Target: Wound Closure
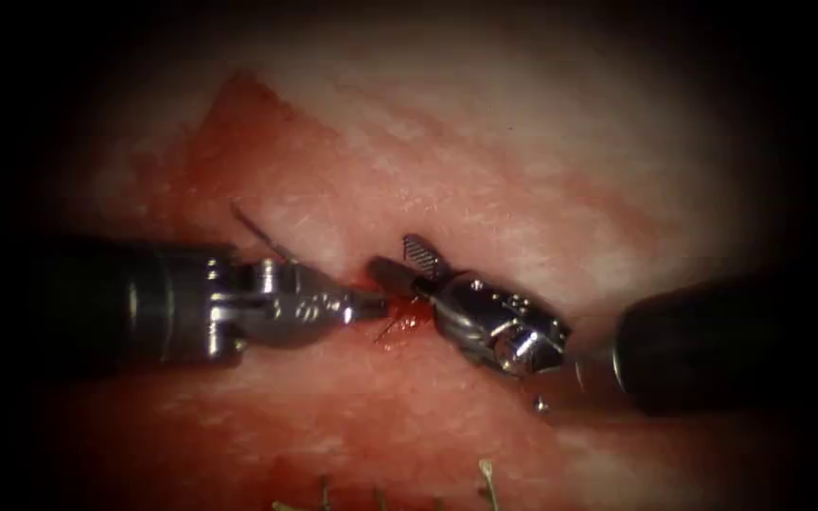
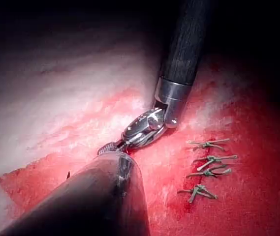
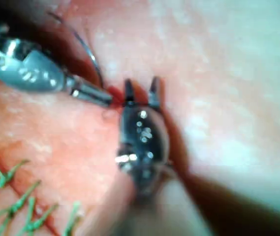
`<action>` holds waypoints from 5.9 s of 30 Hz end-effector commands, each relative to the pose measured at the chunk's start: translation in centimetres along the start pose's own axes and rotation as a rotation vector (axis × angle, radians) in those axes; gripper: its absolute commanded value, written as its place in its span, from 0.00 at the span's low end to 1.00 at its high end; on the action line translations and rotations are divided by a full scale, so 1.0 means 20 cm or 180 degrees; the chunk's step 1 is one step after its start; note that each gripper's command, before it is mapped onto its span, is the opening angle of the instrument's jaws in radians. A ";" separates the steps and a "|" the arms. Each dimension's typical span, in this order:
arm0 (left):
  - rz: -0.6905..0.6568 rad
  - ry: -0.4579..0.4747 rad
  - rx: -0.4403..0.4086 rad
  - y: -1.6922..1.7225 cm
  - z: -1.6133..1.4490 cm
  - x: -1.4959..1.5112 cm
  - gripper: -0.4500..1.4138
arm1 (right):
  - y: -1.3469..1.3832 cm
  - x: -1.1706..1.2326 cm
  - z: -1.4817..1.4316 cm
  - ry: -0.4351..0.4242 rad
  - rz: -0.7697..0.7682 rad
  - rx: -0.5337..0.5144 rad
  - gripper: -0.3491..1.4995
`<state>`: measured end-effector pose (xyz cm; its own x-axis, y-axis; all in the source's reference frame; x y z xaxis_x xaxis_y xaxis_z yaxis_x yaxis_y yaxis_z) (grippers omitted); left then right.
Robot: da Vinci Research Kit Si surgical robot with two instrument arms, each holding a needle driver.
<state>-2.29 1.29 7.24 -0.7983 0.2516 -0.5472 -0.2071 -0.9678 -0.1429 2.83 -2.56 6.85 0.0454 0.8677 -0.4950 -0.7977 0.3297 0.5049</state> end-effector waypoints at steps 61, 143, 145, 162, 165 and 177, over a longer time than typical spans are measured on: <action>-0.0475 -0.0200 0.0184 -0.118 0.025 0.011 0.00 | -0.044 -0.011 -0.038 -0.0124 -0.0285 -0.0009 0.00; -0.0555 -0.0361 0.0136 -0.108 -0.013 0.001 0.00 | -0.055 -0.021 -0.068 0.0023 -0.0324 0.0440 0.71; -0.0562 -0.0386 0.0095 -0.100 -0.021 0.001 0.00 | -0.056 -0.018 -0.070 0.0048 -0.0307 0.0447 0.71; -0.0446 -0.0372 -0.0049 -0.035 -0.038 0.000 0.00 | -0.033 0.002 -0.045 0.0093 -0.0535 0.1052 0.13; -0.0404 -0.0333 -0.0066 -0.025 -0.036 -0.004 0.00 | -0.026 0.000 -0.036 0.0170 -0.0503 0.1185 0.11; -0.0301 -0.0208 -0.0071 0.004 -0.024 -0.011 0.00 | -0.014 0.013 -0.013 0.0471 -0.0375 0.1450 0.07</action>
<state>-1.82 1.19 6.91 -0.8111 0.3360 -0.4787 -0.2689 -0.9411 -0.2049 2.87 -2.43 6.36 0.0042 0.7607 -0.6491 -0.4393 0.5845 0.6822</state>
